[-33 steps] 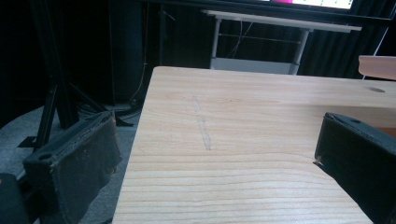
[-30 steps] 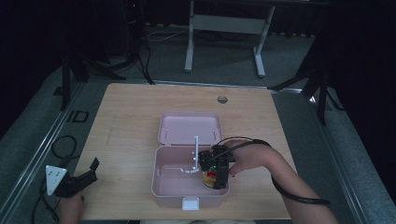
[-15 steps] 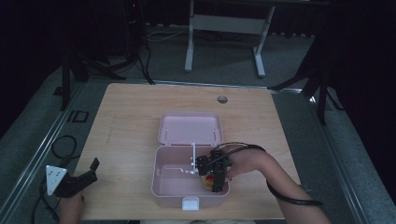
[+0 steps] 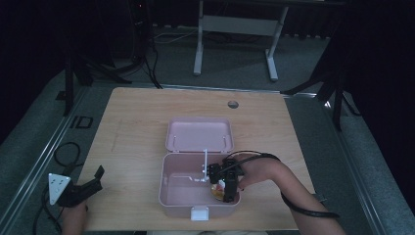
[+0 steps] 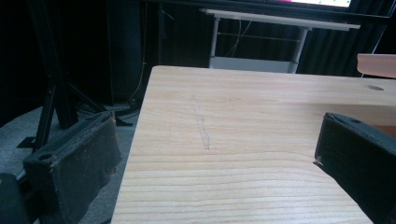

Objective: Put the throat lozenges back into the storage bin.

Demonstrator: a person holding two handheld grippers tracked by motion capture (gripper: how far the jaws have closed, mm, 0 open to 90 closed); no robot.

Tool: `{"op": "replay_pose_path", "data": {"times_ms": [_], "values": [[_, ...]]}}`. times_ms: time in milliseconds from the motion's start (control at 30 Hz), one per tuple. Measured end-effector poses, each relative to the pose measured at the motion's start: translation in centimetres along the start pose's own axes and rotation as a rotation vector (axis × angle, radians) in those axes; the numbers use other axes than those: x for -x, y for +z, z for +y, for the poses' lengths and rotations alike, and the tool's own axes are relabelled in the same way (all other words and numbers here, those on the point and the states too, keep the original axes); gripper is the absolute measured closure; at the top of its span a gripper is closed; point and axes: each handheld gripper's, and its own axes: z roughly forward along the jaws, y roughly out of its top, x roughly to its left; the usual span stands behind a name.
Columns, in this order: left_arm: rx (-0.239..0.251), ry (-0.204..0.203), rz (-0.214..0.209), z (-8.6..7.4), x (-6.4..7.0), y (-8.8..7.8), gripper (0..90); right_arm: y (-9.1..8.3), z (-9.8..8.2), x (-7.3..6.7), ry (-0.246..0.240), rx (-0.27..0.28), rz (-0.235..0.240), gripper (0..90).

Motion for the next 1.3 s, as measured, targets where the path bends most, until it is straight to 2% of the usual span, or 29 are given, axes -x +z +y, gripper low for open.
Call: {"op": "replay_pose_path", "data": {"times_ms": [100, 233, 333, 467, 600, 733, 900, 1067, 1300], "values": [[0.001, 0.001, -0.001, 0.0, 0.0, 0.0, 0.4, 0.2, -0.1, 0.0, 0.002, -0.018, 0.008, 17.5], [0.003, 0.000, -0.001, 0.0, 0.0, 0.0, 0.4, 0.2, -0.2, -0.1, -0.001, -0.007, 0.030, 14.9], [0.004, 0.000, -0.001, 0.0, 0.0, 0.0, 0.4, -0.3, -0.3, -0.1, -0.003, 0.014, 0.023, 13.9], [0.004, -0.001, 0.000, 0.0, 0.0, 0.0, 0.4, -1.9, -0.7, -0.1, -0.002, 0.078, 0.018, 12.3], [0.005, -0.001, 0.000, 0.0, 0.0, 0.0, 0.4, -4.1, -1.7, -0.2, -0.001, 0.172, -0.032, 12.2], [0.005, -0.002, 0.001, 0.0, 0.0, 0.0, 0.4, -6.7, -3.7, -0.2, 0.019, 0.309, -0.090, 12.2], [0.005, -0.001, 0.001, 0.0, 0.0, 0.0, 0.4, -8.3, -6.8, -0.2, 0.065, 0.399, -0.156, 11.9], [0.005, -0.001, 0.002, 0.0, 0.0, 0.0, 0.4, -7.9, -9.8, 0.2, 0.118, 0.451, -0.172, 12.0], [0.004, -0.001, 0.002, 0.0, 0.0, 0.0, 0.4, -5.0, -13.1, 0.9, 0.180, 0.476, -0.197, 11.7]]}}
